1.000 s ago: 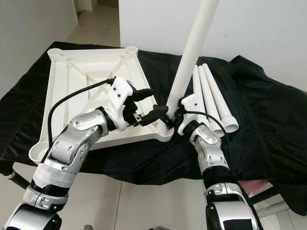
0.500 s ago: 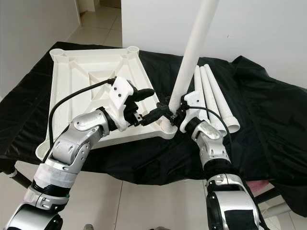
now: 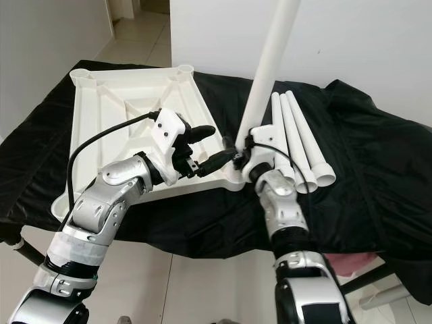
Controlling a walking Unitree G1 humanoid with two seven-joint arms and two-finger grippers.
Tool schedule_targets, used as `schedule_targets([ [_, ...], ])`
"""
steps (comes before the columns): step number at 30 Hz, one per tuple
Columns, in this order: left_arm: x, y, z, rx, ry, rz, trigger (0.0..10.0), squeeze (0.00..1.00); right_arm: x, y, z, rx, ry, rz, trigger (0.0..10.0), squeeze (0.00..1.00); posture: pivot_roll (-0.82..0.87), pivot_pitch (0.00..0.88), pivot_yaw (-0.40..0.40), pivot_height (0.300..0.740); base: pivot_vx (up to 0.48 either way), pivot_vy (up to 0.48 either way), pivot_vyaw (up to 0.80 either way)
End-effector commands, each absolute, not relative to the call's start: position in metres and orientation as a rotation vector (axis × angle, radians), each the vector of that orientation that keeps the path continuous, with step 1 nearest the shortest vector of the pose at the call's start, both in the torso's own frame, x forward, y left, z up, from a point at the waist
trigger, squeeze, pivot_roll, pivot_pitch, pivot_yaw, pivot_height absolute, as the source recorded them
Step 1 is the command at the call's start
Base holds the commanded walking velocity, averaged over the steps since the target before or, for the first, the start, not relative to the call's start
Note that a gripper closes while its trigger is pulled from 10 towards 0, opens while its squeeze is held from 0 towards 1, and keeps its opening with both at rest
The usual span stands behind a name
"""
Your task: Building children table
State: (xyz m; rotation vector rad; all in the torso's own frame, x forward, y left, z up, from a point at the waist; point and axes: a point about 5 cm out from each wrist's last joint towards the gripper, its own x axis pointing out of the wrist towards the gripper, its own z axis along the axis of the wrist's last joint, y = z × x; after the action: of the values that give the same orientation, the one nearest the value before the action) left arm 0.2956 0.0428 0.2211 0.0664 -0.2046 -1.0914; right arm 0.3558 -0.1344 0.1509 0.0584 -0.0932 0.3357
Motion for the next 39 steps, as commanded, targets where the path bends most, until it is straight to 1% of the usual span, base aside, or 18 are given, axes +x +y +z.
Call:
schedule_targets([
  [1, 0.297, 0.046, 0.223, 0.063, -0.206, -1.027, 10.0, 0.0, 0.351, -0.133, 0.144, 0.086, -0.053, 0.242, 10.0, 0.0, 0.02, 0.003, -0.065, 0.74, 0.0, 0.0, 0.0],
  [2, 0.297, 0.046, 0.223, 0.064, -0.205, -1.025, 10.0, 0.0, 0.348, -0.13, 0.144, 0.102, -0.061, 0.19, 10.0, 0.0, 0.02, 0.003, -0.064, 0.74, 0.0, 0.0, 0.0],
  [4, 0.297, 0.046, 0.223, 0.064, -0.205, -1.025, 10.0, 0.0, 0.348, -0.13, 0.144, 0.102, -0.061, 0.19, 10.0, 0.0, 0.02, 0.003, -0.064, 0.74, 0.0, 0.0, 0.0],
  [6, 0.298, 0.048, 0.223, 0.065, -0.204, -1.022, 10.0, 0.0, 0.337, -0.122, 0.14, 0.139, -0.062, 0.077, 10.0, 0.0, 0.02, 0.006, -0.061, 0.74, 0.0, 0.0, 0.0],
  [7, 0.298, 0.048, 0.223, 0.065, -0.204, -1.022, 10.0, 0.0, 0.337, -0.122, 0.14, 0.139, -0.062, 0.077, 10.0, 0.0, 0.02, 0.006, -0.061, 0.74, 0.0, 0.0, 0.0],
  [9, 0.299, 0.049, 0.224, 0.063, -0.203, -1.019, 10.0, 0.0, 0.325, -0.117, 0.138, 0.154, -0.062, -0.021, 10.0, 0.0, 0.02, 0.008, -0.061, 0.74, 0.0, 0.0, 0.0],
  [11, 0.298, 0.05, 0.223, 0.062, -0.202, -1.019, 10.0, 0.0, 0.32, -0.116, 0.137, 0.156, -0.062, -0.051, 10.0, 0.0, 0.01, 0.009, -0.06, 0.74, 0.0, 0.0, 0.0],
  [23, 0.296, 0.049, 0.219, 0.063, -0.186, -1.03, 10.0, 0.0, 0.312, -0.117, 0.139, 0.155, -0.08, -0.044, 10.0, 0.0, 0.01, 0.008, -0.056, 0.74, 0.0, 0.0, 0.0],
  [24, 0.297, 0.049, 0.219, 0.064, -0.185, -1.028, 10.0, 0.0, 0.312, -0.118, 0.141, 0.157, -0.097, -0.029, 10.0, 0.33, 0.01, 0.008, -0.056, 0.74, 0.0, 0.0, 0.0],
  [25, 0.297, 0.049, 0.219, 0.064, -0.185, -1.028, 10.0, 0.0, 0.312, -0.118, 0.141, 0.157, -0.097, -0.029, 10.0, 0.33, 0.01, 0.008, -0.056, 0.74, 0.0, 0.0, 0.0],
  [26, 0.297, 0.05, 0.219, 0.065, -0.185, -1.025, 10.0, 0.0, 0.312, -0.119, 0.144, 0.148, -0.125, 0.005, 10.0, 1.0, 0.01, 0.008, -0.057, 0.74, 0.0, 0.0, 0.0],
  [30, 0.297, 0.05, 0.218, 0.066, -0.185, -1.022, 10.0, 0.0, 0.311, -0.119, 0.147, 0.131, -0.145, 0.064, 10.0, 1.0, 0.01, 0.0, -0.056, 0.74, 0.0, 0.0, 0.0],
  [31, 0.297, 0.05, 0.218, 0.068, -0.185, -1.017, 10.0, 0.0, 0.311, -0.123, 0.147, 0.119, -0.157, 0.121, 10.0, 1.0, 0.01, 0.0, -0.057, 0.74, 0.0, 0.0, 0.0],
  [33, 0.297, 0.05, 0.218, 0.068, -0.185, -1.016, 10.0, 0.0, 0.311, -0.124, 0.147, 0.116, -0.159, 0.132, 10.0, 1.0, 0.01, 0.0, -0.057, 0.74, 0.0, 0.0, 0.0],
  [34, 0.297, 0.049, 0.218, 0.068, -0.185, -1.014, 10.0, 0.0, 0.311, -0.124, 0.148, 0.107, -0.17, 0.183, 10.0, 0.84, 0.02, 0.0, -0.056, 0.74, 0.0, 0.0, 0.0],
  [35, 0.297, 0.049, 0.218, 0.068, -0.185, -1.014, 10.0, 0.0, 0.311, -0.124, 0.148, 0.107, -0.17, 0.183, 10.0, 0.84, 0.02, 0.0, -0.056, 0.74, 0.0, 0.0, 0.0],
  [36, 0.297, 0.048, 0.217, 0.067, -0.182, -1.012, 10.0, 0.0, 0.311, -0.125, 0.148, 0.095, -0.176, 0.236, 10.0, 0.0, 0.02, 0.0, -0.055, 0.74, 0.0, 0.0, 0.0],
  [39, 0.295, 0.045, 0.213, 0.069, -0.171, -1.01, 10.0, 0.0, 0.312, -0.129, 0.148, 0.085, -0.181, 0.341, 10.0, 0.0, 0.02, 0.0, -0.054, 0.74, 0.0, 0.0, 0.0],
])
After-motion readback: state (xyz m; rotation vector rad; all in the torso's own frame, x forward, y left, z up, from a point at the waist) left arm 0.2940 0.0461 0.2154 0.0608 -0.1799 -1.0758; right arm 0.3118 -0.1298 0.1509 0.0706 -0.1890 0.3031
